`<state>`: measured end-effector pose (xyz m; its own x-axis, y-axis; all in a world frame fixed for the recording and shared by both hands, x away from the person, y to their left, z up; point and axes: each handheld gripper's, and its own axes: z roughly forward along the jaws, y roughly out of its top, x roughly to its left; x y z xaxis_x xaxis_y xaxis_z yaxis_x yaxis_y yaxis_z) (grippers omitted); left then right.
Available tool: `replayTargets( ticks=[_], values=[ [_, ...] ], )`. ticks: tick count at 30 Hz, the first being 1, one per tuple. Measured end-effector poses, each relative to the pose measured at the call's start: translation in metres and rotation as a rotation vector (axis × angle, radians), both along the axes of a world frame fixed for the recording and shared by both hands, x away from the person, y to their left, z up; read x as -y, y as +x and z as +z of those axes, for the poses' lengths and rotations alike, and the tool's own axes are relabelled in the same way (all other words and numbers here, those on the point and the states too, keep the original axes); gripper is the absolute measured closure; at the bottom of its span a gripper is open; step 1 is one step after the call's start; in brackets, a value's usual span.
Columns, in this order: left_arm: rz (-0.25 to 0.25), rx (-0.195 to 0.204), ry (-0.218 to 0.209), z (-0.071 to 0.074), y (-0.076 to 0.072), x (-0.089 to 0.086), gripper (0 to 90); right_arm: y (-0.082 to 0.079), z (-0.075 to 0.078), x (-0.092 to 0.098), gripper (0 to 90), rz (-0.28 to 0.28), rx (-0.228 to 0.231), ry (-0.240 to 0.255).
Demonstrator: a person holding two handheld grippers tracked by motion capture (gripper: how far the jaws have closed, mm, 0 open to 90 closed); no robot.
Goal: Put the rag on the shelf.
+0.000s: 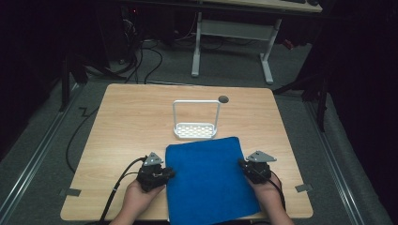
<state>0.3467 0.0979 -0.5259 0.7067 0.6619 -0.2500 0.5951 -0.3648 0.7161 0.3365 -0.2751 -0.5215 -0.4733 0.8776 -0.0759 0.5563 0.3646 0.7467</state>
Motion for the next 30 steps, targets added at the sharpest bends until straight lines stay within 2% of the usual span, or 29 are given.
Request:
replayTargets(
  ticks=[1,2,5,10,15,20,23,26,30],
  values=[
    [-0.002,-0.001,0.020,-0.002,0.000,0.001,73.5,0.000,-0.002,0.000,90.0,-0.005,-0.010,-0.004],
    [-0.005,0.014,0.024,-0.003,-0.002,0.001,73.5,0.001,-0.003,0.000,90.0,-0.001,-0.019,-0.007],
    [0.000,0.022,0.041,-0.003,-0.004,-0.001,73.6,-0.002,-0.006,-0.001,90.0,0.012,-0.037,-0.009],
    [0.020,0.023,0.037,-0.004,-0.006,-0.018,74.7,-0.013,-0.006,-0.007,90.0,0.056,-0.051,0.013],
    [0.054,-0.004,0.017,-0.004,-0.007,-0.038,74.7,-0.032,-0.004,-0.016,90.0,0.124,-0.079,0.025],
    [0.092,-0.023,0.002,-0.004,-0.010,-0.052,74.8,-0.041,-0.003,-0.031,90.0,0.183,-0.079,-0.004],
    [0.090,-0.043,-0.006,-0.004,-0.011,-0.055,74.0,-0.042,-0.003,-0.035,90.0,0.193,-0.077,-0.006],
    [0.088,-0.037,0.002,-0.003,-0.011,-0.054,73.6,-0.040,-0.004,-0.033,90.0,0.191,-0.085,0.011],
    [0.083,-0.033,0.006,-0.003,-0.011,-0.052,72.7,-0.039,-0.004,-0.032,90.0,0.186,-0.076,-0.004]
  ],
)
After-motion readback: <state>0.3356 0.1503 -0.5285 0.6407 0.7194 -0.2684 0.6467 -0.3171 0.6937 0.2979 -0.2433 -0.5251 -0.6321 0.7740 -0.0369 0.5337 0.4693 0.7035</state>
